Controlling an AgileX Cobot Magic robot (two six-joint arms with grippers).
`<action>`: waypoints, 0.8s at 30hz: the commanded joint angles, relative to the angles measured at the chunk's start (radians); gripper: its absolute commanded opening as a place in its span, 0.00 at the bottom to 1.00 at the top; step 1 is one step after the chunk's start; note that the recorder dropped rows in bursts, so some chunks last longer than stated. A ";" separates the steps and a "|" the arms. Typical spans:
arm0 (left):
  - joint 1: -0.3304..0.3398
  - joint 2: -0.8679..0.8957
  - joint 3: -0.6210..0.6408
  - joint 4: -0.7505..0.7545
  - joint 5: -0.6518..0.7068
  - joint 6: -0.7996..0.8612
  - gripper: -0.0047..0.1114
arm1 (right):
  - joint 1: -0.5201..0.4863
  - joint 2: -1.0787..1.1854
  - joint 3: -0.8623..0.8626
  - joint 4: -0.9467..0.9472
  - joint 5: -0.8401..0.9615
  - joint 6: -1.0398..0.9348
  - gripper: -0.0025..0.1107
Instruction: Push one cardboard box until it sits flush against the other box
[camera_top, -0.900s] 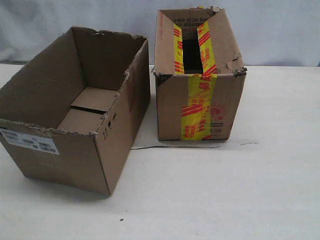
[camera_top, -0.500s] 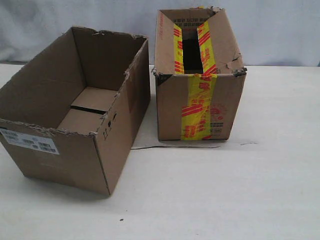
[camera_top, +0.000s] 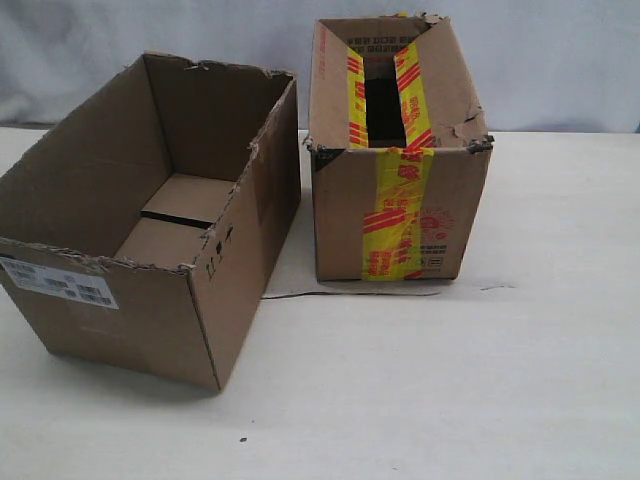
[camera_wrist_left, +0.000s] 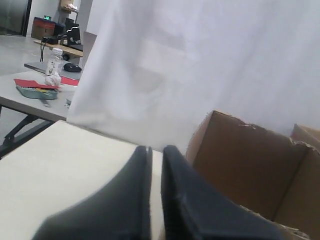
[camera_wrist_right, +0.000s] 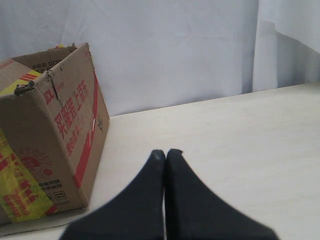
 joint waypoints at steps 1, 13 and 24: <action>-0.008 -0.004 -0.031 -0.017 0.002 -0.009 0.04 | -0.005 -0.003 0.006 0.004 0.000 -0.008 0.02; -0.008 0.293 -0.062 0.011 0.031 -0.004 0.04 | -0.005 -0.003 0.006 0.004 0.000 -0.008 0.02; -0.105 0.671 -0.128 0.003 0.038 0.049 0.04 | -0.005 -0.003 0.006 0.004 0.000 -0.008 0.02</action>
